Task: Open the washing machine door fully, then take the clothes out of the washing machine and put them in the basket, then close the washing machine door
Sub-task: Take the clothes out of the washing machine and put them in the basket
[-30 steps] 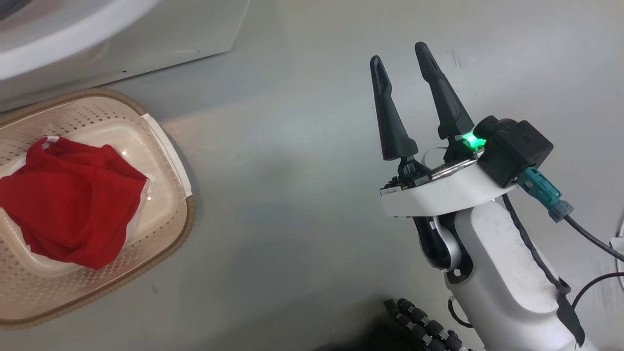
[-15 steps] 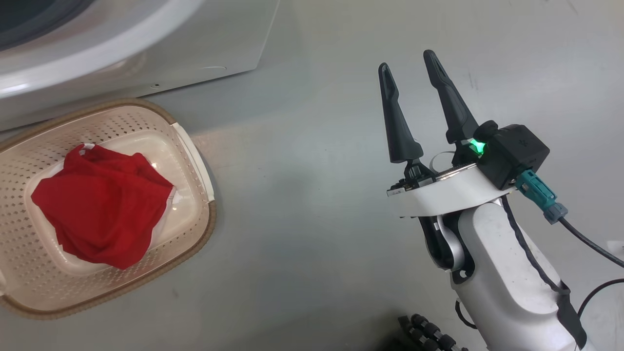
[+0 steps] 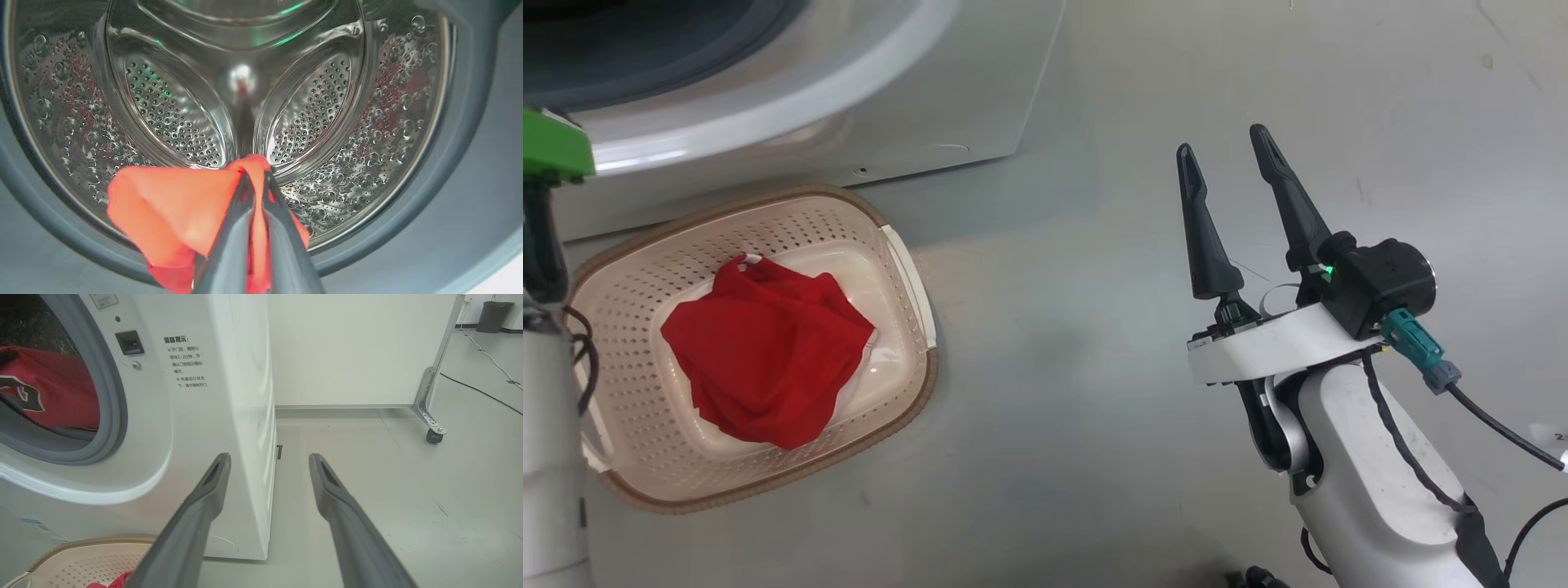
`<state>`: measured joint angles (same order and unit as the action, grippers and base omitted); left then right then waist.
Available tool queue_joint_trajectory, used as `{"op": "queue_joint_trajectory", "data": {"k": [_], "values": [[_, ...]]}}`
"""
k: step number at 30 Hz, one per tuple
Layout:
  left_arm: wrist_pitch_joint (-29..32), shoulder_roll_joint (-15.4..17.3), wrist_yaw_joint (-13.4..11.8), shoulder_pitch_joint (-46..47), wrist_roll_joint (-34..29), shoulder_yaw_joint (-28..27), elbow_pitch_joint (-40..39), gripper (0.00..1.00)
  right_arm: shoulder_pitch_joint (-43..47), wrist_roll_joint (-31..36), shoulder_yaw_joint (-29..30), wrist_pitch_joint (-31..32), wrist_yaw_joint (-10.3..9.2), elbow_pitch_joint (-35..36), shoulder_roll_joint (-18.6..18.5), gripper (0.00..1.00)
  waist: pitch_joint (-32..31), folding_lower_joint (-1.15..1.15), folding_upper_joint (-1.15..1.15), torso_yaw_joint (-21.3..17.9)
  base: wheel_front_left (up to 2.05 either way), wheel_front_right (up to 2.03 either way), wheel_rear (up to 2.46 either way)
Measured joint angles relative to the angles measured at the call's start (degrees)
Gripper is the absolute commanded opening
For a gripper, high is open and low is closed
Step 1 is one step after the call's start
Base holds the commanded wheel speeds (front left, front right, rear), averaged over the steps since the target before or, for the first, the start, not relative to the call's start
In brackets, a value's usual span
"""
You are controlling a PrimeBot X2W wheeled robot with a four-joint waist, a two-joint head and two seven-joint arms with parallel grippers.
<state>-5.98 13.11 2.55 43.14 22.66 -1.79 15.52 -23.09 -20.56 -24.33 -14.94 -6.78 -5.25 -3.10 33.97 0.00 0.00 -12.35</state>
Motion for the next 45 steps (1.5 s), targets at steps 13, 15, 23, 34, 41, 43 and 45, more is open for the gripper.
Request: {"op": "queue_joint_trajectory", "data": {"k": [13, 15, 23, 34, 41, 43, 45], "values": [[-6.6, -3.7, -1.3, -8.1, -0.9, 1.0, -6.1, 0.00, 3.9, 1.6, 1.6, 0.0, 0.69, -2.4, -0.1, 1.00, -6.7, 0.00, 0.00, 3.7, 0.00, 0.00, 0.00], [-6.7, -3.8, -1.6, -9.3, -1.1, 1.2, -6.9, 0.00, 4.8, 1.6, 1.6, 0.0, 0.84, -2.8, -0.1, 1.00, -7.9, 0.00, 0.00, 4.2, 0.00, 0.00, 0.00], [-7.3, -5.2, -1.8, -12.6, -1.1, 1.7, -10.4, 0.00, 7.9, 1.6, 2.0, 0.0, 1.44, -4.1, -0.1, 1.00, -12.6, 0.00, 0.00, 5.5, 0.00, 0.00, 0.00], [-7.8, -6.7, -3.3, -16.1, -1.7, 1.8, -17.8, 0.00, 11.7, 2.5, 3.3, 0.0, 1.80, -4.3, 0.0, 1.00, -19.1, 0.00, 0.00, 7.2, 0.00, 0.00, 0.00], [-7.8, -7.1, -4.4, -19.6, -2.3, 1.9, -21.2, 0.00, 13.1, 2.6, 3.3, 0.0, 2.57, -4.3, 0.0, 1.00, -21.3, 0.00, 0.00, 8.3, 0.00, 0.00, 0.00], [-7.7, -7.3, -4.6, -20.8, -2.3, 2.0, -21.7, 0.00, 13.1, 2.6, 3.3, 0.0, 2.69, -4.3, 0.0, 1.00, -21.6, 0.00, 0.00, 8.4, 0.00, 0.00, 0.00], [-7.7, -7.4, -5.1, -22.3, -2.3, 2.0, -21.9, 0.00, 13.1, 2.6, 3.3, 0.0, 2.90, -4.3, 0.0, 1.00, -21.7, 0.00, 0.00, 8.5, 0.00, 0.00, 0.00]]}}
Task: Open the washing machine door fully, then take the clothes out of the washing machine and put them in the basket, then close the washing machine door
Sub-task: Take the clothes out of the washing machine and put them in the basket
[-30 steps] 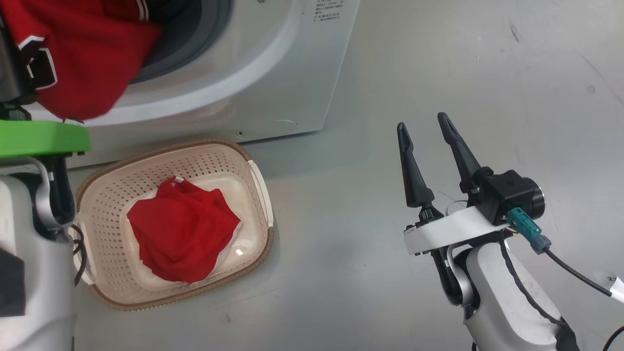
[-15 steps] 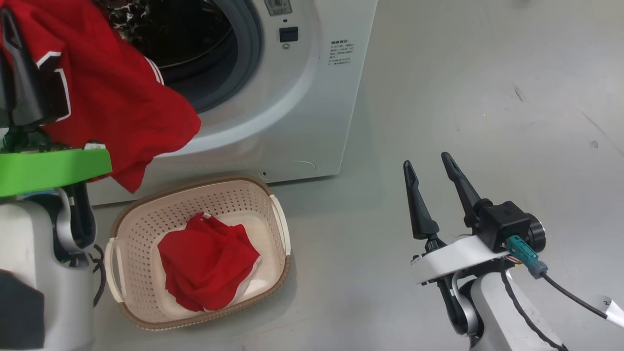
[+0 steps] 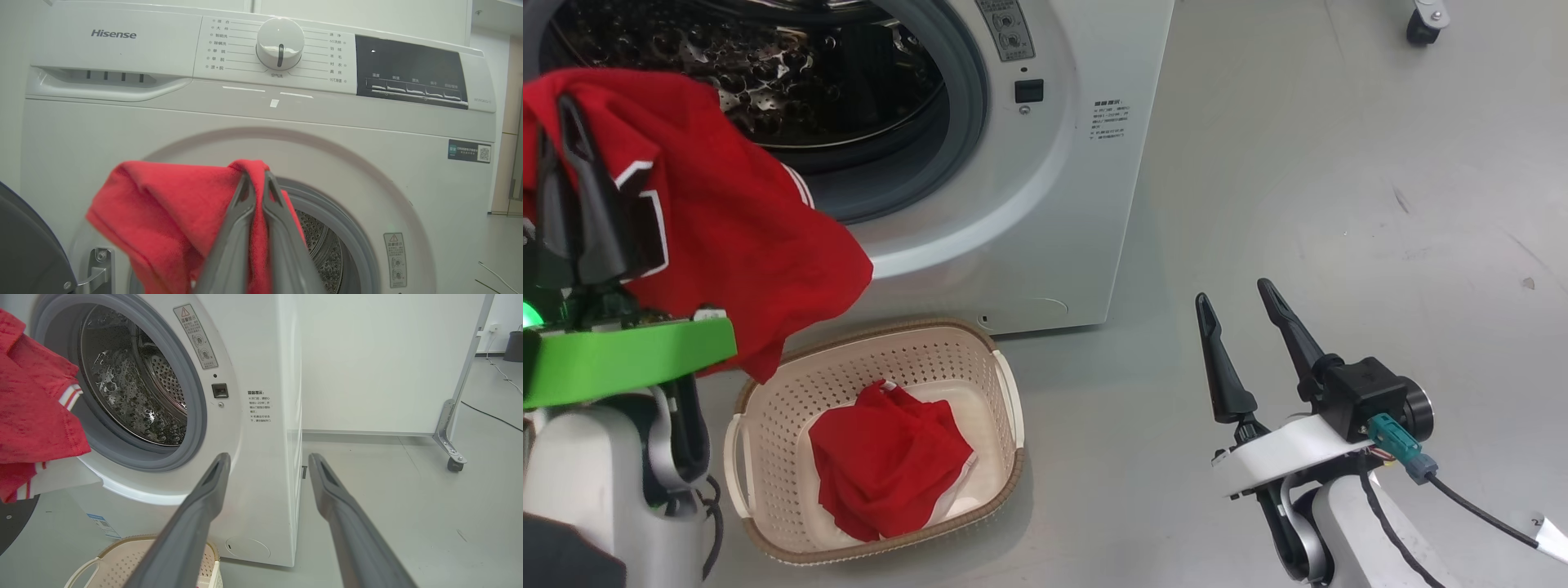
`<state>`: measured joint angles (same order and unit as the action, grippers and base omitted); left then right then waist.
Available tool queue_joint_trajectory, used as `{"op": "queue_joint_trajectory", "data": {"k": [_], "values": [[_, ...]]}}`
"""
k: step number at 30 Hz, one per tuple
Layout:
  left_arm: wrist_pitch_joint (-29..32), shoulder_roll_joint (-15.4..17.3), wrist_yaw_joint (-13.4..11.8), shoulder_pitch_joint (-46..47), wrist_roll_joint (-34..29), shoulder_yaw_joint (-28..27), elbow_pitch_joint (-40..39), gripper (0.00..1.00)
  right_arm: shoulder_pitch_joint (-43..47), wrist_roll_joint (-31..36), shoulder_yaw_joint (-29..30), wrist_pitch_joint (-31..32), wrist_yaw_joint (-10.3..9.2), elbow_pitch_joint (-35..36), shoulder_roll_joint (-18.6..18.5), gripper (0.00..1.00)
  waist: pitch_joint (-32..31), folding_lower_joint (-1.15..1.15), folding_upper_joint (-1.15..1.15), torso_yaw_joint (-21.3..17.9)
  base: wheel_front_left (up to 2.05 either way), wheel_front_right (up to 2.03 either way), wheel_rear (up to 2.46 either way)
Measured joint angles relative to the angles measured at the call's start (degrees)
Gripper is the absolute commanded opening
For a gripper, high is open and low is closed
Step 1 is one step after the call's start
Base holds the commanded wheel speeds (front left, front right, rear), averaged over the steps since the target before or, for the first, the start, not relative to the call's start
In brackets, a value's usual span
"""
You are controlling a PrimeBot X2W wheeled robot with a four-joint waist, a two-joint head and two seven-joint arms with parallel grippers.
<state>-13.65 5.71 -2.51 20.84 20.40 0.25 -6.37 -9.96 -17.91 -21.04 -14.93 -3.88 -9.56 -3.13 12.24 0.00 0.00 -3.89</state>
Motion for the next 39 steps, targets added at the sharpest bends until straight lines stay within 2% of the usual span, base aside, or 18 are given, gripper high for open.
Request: {"op": "queue_joint_trajectory", "data": {"k": [11, 20, 32, 39], "values": [[3.5, -1.3, -0.8, -8.3, 0.3, 2.0, 1.3, 0.00, 0.3, 0.2, -0.5, 0.0, 0.79, 0.5, 0.0, 1.00, 0.3, 0.00, 0.00, -0.5, 0.00, 0.00, 0.00], [6.1, -2.0, -0.8, -12.5, 2.1, 4.9, 5.0, 0.00, 0.3, 0.2, -1.6, 0.0, 0.79, 2.2, 0.0, 1.00, 3.1, 0.00, 0.00, -1.2, 0.00, 0.00, 0.00], [10.1, -2.1, -0.6, -12.4, 3.1, 6.2, 13.6, 0.00, -1.7, 0.3, -3.1, 0.0, 0.69, 4.9, 0.0, 1.00, 9.8, 0.00, 0.00, -3.3, 0.00, 0.00, 0.00], [13.2, -0.1, 0.2, -6.6, 3.1, 6.0, 19.2, 0.00, -5.5, -0.8, -5.2, 0.0, 0.20, 7.8, 0.0, 1.00, 15.7, 0.00, 0.00, -5.6, 0.00, 0.00, 0.00]]}}
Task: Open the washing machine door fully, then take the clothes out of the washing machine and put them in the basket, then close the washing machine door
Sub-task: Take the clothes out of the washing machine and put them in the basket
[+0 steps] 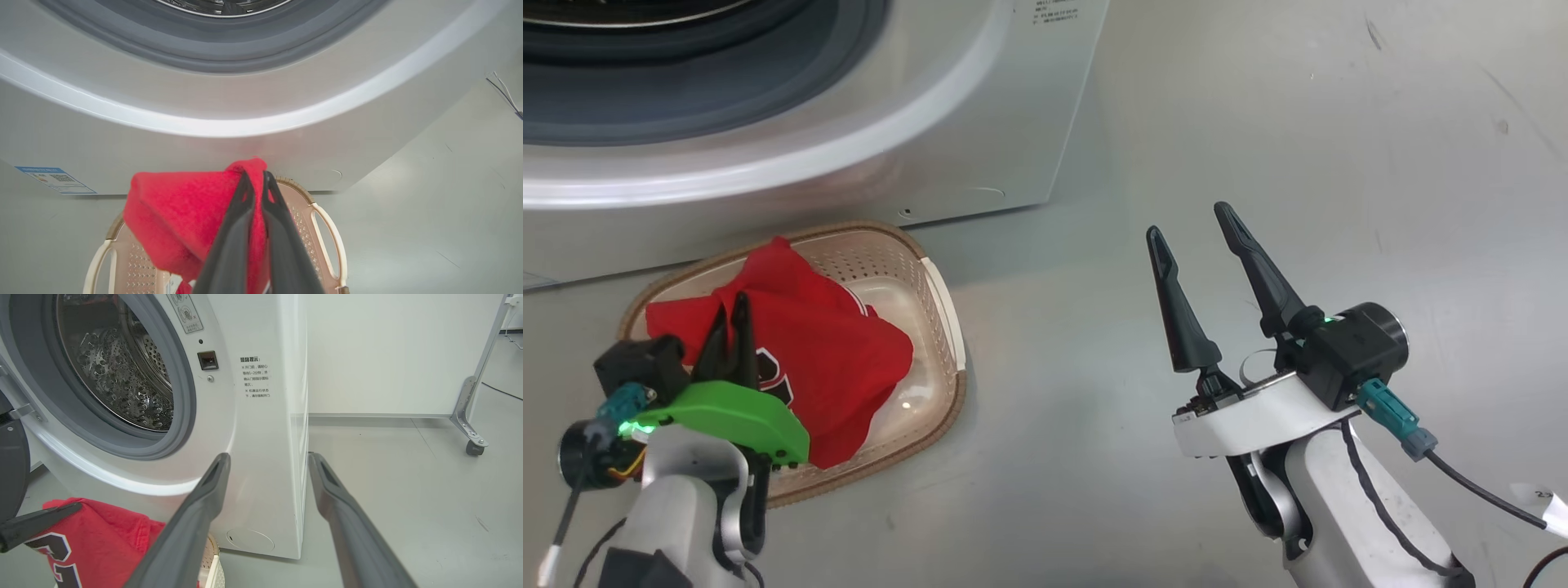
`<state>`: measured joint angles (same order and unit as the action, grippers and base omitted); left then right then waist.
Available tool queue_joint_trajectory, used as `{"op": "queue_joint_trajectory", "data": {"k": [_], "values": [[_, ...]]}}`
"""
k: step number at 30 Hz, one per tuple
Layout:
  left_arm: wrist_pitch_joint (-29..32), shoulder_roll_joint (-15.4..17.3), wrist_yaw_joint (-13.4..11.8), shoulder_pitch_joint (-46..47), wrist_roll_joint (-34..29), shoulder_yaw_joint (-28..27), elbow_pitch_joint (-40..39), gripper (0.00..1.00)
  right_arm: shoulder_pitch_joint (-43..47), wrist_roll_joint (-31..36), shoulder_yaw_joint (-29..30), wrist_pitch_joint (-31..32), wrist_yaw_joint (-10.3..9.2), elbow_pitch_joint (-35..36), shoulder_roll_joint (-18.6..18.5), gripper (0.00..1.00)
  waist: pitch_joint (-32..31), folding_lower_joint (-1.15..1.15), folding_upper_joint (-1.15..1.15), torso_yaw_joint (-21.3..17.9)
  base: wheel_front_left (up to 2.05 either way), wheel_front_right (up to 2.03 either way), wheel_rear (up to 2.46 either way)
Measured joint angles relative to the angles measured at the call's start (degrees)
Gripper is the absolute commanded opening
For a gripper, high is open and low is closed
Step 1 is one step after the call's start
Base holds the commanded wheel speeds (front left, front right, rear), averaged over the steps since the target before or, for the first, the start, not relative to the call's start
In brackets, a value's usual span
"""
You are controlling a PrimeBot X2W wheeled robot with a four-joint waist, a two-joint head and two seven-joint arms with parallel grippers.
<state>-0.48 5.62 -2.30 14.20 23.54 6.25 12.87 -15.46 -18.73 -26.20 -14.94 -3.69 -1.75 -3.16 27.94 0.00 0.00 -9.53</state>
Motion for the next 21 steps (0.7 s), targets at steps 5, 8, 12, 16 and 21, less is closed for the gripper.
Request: {"op": "queue_joint_trajectory", "data": {"k": [5, 8, 12, 16, 21], "values": [[2.0, 1.6, 0.1, 4.0, 0.0, -0.6, 3.0, 0.00, -1.8, -1.3, -0.9, 0.0, -0.53, 1.4, 0.0, 1.00, 3.9, 0.00, 0.00, -1.7, 0.00, 0.00, 0.00], [3.1, 2.4, 0.2, 6.3, 0.0, -0.9, 5.4, 0.00, -3.1, -2.0, -1.1, 0.0, -0.58, 2.2, 0.0, 1.00, 6.3, 0.00, 0.00, -2.6, 0.00, 0.00, 0.00], [4.1, 3.2, 0.6, 8.9, 0.0, -1.5, 9.3, 0.00, -5.2, -2.4, -1.5, 0.0, -1.03, 2.9, 0.0, 1.00, 9.3, 0.00, 0.00, -3.9, 0.00, 0.00, 0.00], [5.5, 4.4, 1.1, 11.2, 0.0, -1.5, 13.8, 0.00, -6.8, -2.8, -1.8, 0.0, -1.11, 3.2, 0.0, 1.00, 11.9, 0.00, 0.00, -5.1, 0.00, 0.00, 0.00], [6.5, 4.7, 1.7, 13.2, 0.2, -1.4, 19.5, 0.00, -7.8, -2.9, -1.9, 0.0, -1.55, 3.2, 0.0, 1.00, 13.9, 0.00, 0.00, -6.6, 0.00, 0.00, 0.00]]}}
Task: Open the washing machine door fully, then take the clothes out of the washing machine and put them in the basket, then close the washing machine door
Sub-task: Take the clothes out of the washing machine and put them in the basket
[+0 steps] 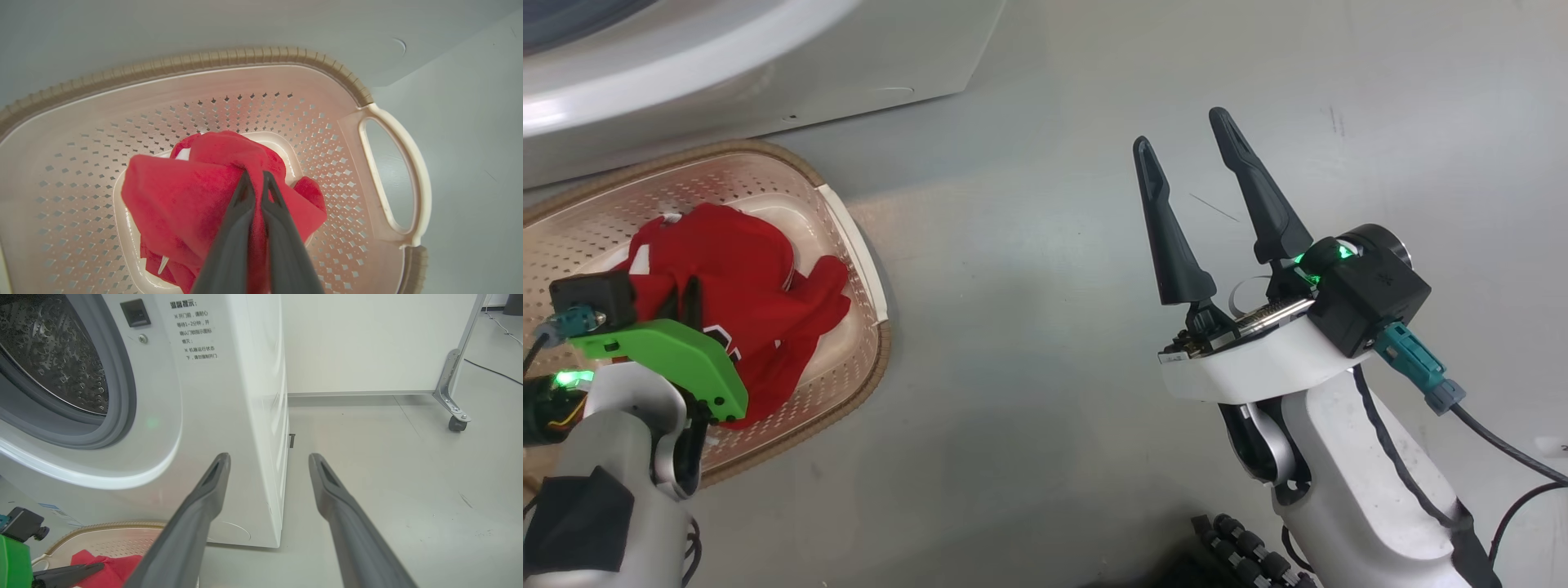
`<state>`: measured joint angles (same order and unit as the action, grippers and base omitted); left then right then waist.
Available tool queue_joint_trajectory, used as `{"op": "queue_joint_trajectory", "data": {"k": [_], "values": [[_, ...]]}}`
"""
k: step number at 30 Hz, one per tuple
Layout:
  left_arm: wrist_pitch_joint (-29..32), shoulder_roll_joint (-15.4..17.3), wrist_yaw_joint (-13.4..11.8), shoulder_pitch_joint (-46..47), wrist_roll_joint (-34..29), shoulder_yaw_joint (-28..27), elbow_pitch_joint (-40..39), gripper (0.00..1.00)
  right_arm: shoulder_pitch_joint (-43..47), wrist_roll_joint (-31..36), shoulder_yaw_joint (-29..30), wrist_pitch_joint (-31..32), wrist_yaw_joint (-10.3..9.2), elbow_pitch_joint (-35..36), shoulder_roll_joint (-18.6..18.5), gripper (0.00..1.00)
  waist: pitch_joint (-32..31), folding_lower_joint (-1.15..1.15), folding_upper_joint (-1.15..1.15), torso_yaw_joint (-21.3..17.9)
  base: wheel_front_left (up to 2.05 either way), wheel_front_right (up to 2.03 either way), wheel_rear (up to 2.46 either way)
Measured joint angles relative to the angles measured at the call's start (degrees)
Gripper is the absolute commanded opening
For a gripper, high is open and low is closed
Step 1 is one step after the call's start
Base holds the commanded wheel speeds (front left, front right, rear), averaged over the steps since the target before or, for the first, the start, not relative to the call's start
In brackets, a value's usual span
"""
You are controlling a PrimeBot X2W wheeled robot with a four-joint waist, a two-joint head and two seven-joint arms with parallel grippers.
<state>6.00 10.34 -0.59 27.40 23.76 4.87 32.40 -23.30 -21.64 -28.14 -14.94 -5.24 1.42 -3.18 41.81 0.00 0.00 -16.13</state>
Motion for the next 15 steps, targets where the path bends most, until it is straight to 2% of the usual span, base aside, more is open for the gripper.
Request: {"op": "queue_joint_trajectory", "data": {"k": [15], "values": [[-0.1, -0.4, 1.0, 5.1, 2.1, -1.3, 10.5, 0.00, -1.0, 0.0, -0.9, 0.0, -0.55, -1.3, 0.0, 1.00, 0.5, 0.00, 0.00, -1.0, 0.00, 0.00, 0.00]]}}
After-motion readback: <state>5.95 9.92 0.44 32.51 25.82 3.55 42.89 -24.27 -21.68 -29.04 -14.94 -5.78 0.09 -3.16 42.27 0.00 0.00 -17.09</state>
